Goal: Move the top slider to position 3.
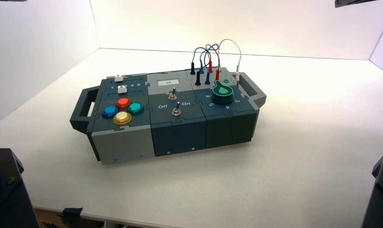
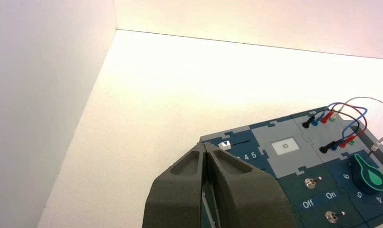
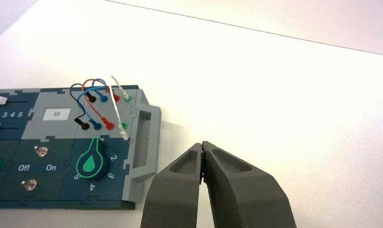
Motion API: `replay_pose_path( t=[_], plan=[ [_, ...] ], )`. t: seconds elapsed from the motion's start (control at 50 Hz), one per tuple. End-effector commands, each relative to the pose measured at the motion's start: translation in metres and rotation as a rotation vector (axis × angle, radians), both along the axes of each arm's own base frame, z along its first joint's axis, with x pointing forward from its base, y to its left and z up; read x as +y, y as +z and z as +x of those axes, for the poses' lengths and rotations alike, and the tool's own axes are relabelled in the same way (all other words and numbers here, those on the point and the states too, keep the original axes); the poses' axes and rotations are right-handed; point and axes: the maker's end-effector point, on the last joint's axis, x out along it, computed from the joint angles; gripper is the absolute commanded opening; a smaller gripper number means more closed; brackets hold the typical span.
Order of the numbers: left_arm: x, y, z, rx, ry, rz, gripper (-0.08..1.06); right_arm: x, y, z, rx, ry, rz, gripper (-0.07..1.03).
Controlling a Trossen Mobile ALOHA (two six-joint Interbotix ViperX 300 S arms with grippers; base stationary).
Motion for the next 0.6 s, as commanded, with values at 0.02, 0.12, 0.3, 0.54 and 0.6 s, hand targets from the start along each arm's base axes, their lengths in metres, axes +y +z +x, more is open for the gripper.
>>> replay_pose_path(
  t=[0.02,0.12,0.3,0.54,0.6],
  plan=[
    [-0.001,0.011,0.003,-0.021,-0.003,-0.005,-0.03,0.002,0.015,0.006,-0.037,0.001,0.012,-0.02],
    [-0.003,0.012,0.003,-0.024,-0.011,-0.006,-0.03,0.002,0.016,0.005,-0.043,0.001,0.013,-0.02],
    [-0.008,0.011,0.002,-0.024,-0.040,-0.005,-0.03,0.002,0.017,0.003,-0.046,0.004,0.014,-0.02],
    [-0.012,0.006,0.010,0.024,-0.048,-0.006,-0.03,0.005,0.017,0.002,-0.044,0.016,0.015,-0.02],
    [-0.013,0.001,0.015,0.067,-0.049,-0.003,-0.03,0.005,0.017,0.002,-0.045,0.018,0.017,-0.02]
  ],
)
